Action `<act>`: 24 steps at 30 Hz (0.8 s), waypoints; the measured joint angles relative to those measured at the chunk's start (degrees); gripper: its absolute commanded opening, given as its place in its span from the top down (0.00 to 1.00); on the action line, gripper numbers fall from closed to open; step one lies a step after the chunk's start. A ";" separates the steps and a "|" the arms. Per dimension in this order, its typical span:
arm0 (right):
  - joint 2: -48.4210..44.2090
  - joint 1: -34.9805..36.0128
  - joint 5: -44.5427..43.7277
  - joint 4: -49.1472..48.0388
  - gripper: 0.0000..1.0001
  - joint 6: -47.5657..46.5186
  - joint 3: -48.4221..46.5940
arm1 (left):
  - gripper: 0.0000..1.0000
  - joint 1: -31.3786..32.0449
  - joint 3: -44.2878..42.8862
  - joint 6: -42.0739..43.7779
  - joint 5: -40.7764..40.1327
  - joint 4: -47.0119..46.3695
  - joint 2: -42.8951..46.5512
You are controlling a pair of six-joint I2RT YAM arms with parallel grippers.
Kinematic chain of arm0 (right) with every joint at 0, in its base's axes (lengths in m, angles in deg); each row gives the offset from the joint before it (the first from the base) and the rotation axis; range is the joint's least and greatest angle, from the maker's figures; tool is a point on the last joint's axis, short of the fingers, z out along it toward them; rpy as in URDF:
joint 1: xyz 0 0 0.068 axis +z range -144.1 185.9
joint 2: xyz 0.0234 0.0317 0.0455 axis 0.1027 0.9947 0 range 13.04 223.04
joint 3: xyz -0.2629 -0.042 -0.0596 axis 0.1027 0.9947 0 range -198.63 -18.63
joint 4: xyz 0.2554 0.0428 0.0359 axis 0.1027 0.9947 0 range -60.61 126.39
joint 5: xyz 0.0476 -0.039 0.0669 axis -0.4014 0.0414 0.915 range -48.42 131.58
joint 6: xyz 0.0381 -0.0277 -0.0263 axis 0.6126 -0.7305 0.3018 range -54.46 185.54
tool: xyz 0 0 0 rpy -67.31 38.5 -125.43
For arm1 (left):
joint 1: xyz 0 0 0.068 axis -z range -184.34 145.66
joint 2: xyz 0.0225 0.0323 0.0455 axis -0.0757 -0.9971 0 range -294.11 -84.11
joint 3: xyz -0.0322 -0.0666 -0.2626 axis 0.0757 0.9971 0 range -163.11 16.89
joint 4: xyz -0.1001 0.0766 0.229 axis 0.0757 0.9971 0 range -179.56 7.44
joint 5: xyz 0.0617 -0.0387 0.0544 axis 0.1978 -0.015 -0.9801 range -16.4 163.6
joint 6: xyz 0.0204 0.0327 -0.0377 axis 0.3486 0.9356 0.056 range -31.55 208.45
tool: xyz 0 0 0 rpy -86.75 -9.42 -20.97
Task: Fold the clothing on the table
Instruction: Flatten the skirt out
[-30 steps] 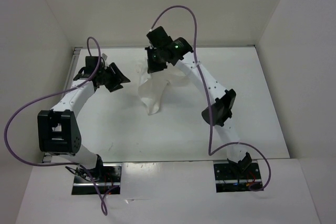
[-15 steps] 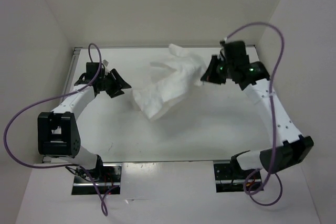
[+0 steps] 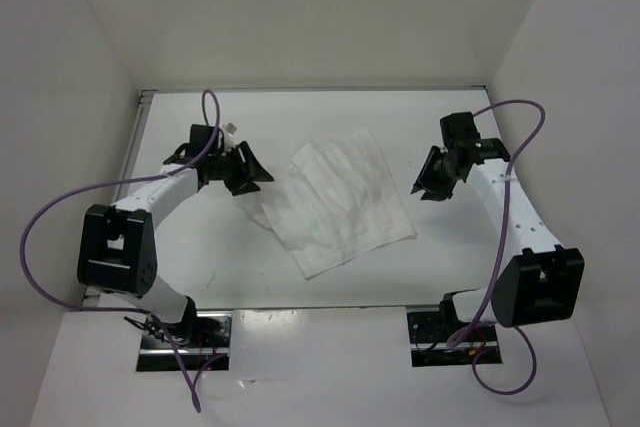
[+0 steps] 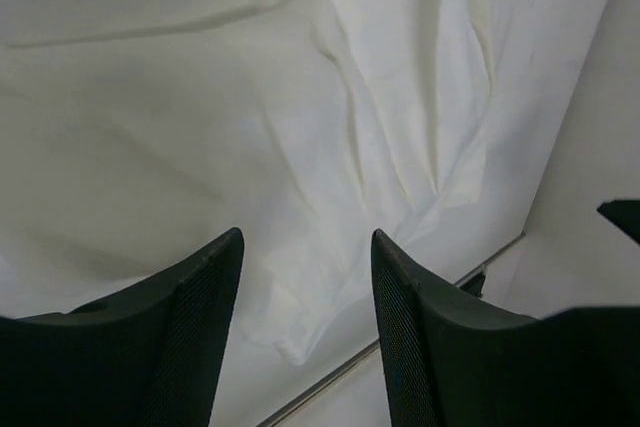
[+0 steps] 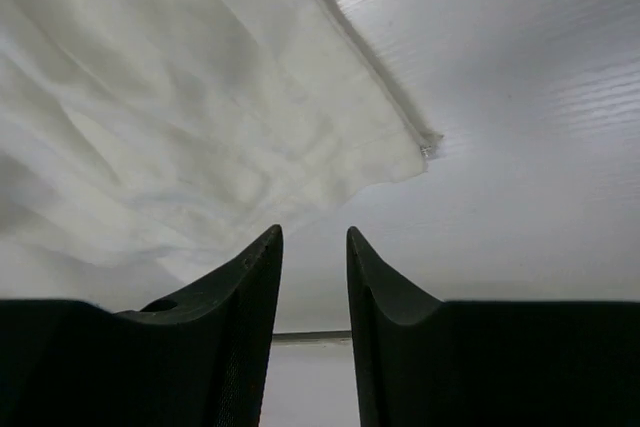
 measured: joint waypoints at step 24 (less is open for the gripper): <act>12.24 0.52 -3.10 -2.05 0.61 -4.74 -0.98 | 0.47 12.63 -25.83 -0.90 -14.43 8.33 -29.77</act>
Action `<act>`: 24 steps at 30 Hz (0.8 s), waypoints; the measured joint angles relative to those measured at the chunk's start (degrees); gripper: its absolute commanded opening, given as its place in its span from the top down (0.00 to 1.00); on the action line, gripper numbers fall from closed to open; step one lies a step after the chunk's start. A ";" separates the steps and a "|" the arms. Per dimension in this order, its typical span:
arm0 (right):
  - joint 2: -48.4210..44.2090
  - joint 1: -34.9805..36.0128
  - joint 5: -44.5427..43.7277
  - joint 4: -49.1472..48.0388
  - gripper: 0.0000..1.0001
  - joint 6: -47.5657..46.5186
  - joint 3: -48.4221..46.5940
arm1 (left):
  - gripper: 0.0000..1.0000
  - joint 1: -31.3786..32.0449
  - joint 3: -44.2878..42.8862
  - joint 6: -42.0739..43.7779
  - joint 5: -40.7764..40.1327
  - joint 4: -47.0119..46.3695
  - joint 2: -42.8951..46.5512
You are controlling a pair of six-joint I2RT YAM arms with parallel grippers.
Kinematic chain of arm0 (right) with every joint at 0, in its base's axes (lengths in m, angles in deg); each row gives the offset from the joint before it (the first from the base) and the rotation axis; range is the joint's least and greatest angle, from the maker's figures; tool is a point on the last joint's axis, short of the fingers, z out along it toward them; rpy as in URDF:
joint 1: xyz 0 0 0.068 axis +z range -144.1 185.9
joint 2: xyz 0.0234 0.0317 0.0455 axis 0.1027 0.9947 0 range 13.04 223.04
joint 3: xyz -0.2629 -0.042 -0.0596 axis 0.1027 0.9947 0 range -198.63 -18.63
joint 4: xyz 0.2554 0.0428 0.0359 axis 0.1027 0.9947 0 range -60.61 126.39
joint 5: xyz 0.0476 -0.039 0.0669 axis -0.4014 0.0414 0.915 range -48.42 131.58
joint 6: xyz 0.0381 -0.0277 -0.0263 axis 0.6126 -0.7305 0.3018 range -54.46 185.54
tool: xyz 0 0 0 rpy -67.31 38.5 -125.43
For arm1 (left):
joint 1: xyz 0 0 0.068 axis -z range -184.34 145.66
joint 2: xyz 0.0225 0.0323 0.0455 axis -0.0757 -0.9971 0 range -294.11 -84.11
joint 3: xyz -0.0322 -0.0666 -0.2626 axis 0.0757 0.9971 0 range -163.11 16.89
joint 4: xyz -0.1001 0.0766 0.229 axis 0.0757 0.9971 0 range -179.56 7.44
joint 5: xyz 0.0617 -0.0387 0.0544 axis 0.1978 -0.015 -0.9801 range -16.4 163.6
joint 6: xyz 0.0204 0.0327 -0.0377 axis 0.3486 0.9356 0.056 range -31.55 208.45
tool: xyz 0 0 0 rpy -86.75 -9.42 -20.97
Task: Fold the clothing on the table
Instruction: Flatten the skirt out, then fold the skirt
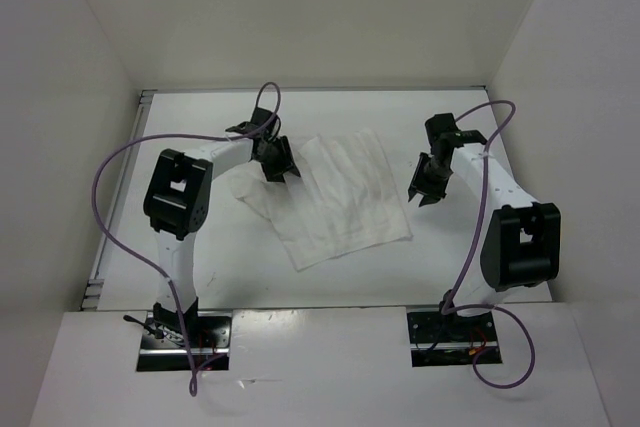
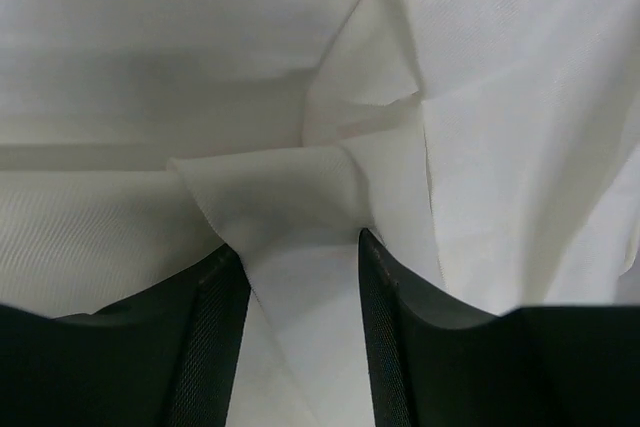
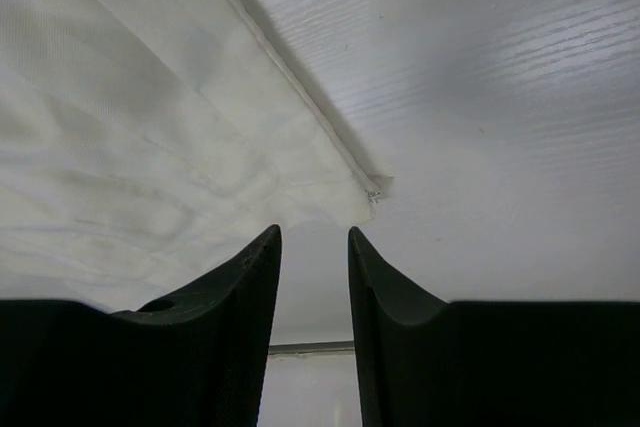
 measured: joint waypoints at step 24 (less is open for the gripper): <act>3.13 0.98 1.57 -1.64 0.61 -1.66 2.12 | 0.43 6.58 33.35 -2.01 -5.38 1.25 42.27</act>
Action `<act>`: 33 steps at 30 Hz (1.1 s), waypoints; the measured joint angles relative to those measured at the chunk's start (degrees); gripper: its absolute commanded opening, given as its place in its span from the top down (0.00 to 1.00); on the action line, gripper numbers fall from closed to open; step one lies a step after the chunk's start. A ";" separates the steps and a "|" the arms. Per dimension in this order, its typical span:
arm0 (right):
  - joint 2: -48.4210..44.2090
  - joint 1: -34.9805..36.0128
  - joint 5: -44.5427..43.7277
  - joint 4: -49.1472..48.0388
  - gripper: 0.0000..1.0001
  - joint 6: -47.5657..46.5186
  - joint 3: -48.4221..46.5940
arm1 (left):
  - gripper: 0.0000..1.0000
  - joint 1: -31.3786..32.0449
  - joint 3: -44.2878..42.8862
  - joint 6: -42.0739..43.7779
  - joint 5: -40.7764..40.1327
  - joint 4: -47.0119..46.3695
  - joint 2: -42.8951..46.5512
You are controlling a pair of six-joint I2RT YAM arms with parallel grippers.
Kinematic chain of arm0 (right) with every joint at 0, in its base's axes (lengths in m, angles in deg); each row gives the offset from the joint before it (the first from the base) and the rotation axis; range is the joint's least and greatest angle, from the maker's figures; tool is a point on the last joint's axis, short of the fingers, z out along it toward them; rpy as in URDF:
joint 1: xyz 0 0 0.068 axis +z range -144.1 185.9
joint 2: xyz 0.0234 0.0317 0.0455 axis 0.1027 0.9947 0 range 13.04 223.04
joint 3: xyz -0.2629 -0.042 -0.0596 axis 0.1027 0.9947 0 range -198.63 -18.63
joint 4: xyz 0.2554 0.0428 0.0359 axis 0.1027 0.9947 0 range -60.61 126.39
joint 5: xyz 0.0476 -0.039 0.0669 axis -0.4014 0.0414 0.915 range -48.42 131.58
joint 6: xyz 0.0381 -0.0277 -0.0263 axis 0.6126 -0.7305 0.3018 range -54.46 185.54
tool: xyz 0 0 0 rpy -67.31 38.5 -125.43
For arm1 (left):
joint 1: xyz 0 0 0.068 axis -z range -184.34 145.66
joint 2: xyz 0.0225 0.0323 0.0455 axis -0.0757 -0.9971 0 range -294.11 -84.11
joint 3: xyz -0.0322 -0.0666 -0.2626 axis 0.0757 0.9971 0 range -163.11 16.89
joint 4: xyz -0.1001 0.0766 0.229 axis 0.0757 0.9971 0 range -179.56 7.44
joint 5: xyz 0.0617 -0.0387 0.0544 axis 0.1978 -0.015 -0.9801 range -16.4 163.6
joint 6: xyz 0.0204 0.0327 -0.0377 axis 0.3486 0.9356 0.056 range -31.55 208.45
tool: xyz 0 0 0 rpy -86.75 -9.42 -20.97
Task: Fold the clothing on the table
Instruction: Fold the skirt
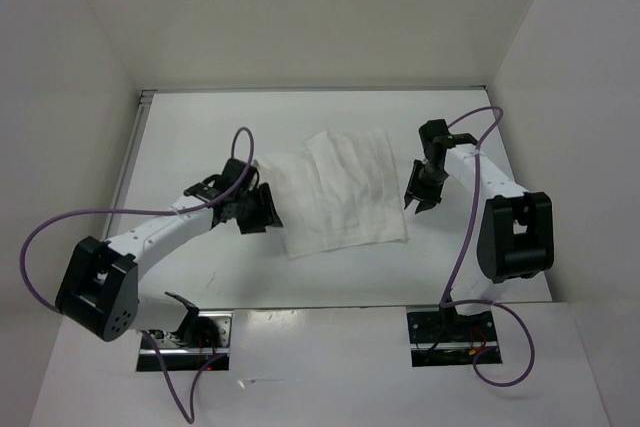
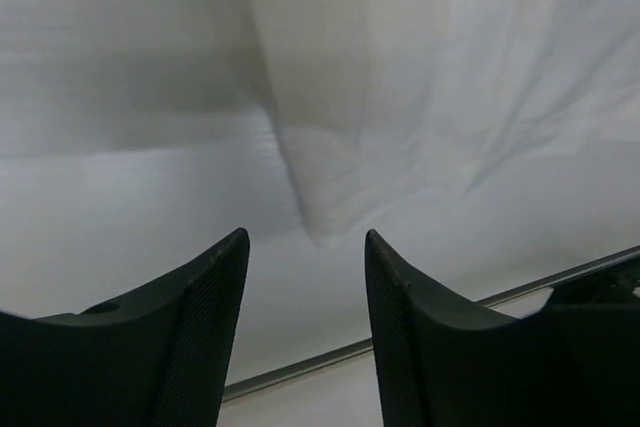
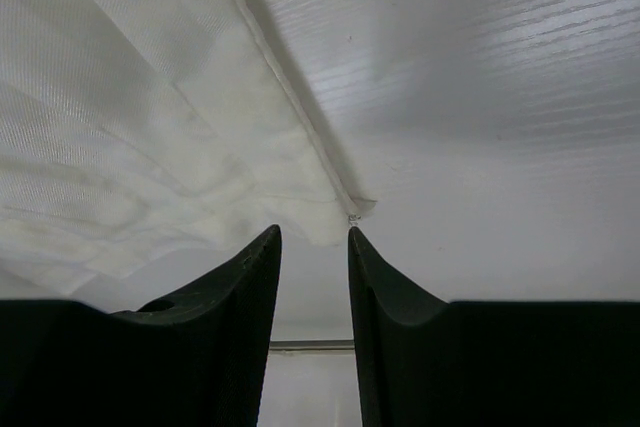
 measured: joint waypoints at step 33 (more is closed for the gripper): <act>5.75 0.00 -0.70 -1.46 0.56 0.13 2.23 | 1.00 10.97 -2.84 -3.61 0.37 -6.14 -20.76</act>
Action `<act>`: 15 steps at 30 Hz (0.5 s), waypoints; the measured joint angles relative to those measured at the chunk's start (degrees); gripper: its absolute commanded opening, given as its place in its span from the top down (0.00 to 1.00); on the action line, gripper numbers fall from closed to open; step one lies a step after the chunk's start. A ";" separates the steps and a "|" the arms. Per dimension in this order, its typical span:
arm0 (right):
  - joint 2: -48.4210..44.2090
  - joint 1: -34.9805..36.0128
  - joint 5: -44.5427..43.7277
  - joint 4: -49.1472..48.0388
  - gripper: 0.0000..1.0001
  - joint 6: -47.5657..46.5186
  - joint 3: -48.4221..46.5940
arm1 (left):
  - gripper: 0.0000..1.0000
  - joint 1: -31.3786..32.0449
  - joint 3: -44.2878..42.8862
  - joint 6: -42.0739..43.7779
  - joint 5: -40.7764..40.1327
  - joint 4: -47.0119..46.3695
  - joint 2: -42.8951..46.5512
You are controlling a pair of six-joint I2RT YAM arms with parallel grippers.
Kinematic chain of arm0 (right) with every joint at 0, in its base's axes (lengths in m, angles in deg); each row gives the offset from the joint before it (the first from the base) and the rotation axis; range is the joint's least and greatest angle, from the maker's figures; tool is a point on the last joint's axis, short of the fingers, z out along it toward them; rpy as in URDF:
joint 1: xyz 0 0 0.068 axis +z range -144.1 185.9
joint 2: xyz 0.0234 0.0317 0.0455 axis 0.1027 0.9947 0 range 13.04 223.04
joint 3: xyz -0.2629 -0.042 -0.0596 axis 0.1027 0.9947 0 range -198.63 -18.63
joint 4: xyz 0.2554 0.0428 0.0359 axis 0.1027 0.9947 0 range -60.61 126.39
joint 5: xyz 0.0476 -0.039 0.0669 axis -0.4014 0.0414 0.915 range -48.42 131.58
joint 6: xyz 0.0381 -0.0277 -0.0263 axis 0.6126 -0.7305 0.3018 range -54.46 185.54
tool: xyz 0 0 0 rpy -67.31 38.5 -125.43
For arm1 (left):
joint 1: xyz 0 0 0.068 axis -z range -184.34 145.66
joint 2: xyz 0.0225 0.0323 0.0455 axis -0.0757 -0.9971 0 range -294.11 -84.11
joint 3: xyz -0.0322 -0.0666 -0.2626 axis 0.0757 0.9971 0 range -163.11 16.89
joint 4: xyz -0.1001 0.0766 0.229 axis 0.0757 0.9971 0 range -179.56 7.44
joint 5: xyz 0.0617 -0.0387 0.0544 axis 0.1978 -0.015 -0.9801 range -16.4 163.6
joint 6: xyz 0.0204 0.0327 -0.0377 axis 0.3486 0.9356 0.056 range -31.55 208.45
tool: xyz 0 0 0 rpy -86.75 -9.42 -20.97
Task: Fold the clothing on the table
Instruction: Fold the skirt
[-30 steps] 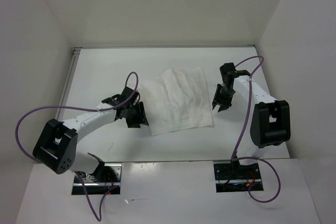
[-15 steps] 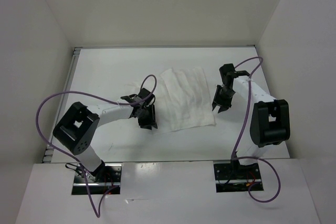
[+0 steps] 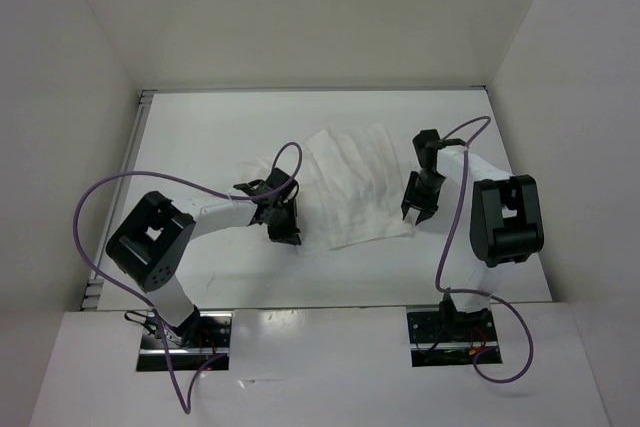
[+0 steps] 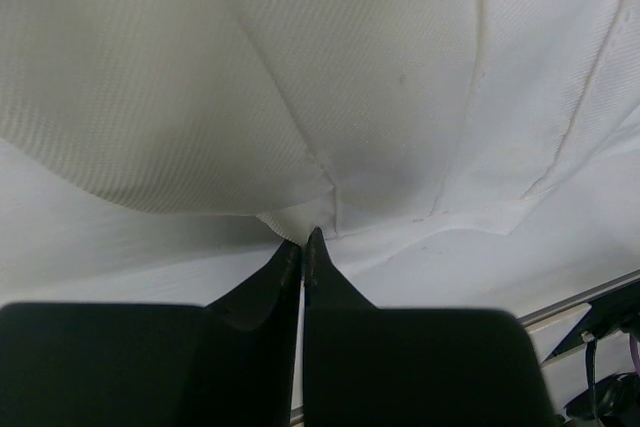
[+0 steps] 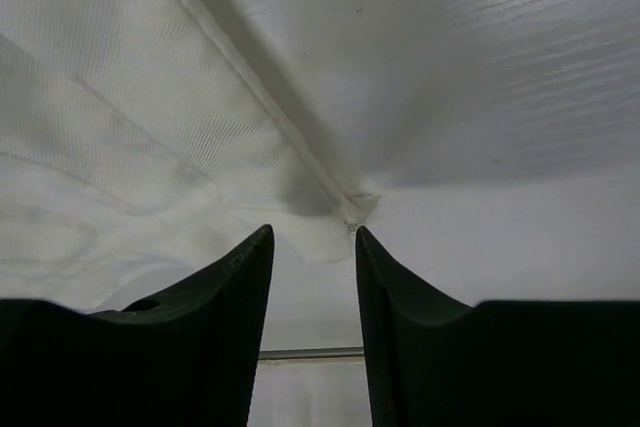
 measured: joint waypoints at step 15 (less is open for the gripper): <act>6.54 1.11 -0.57 -3.30 0.95 0.46 0.28 | 1.00 -0.11 -0.37 0.87 -0.28 0.59 -0.02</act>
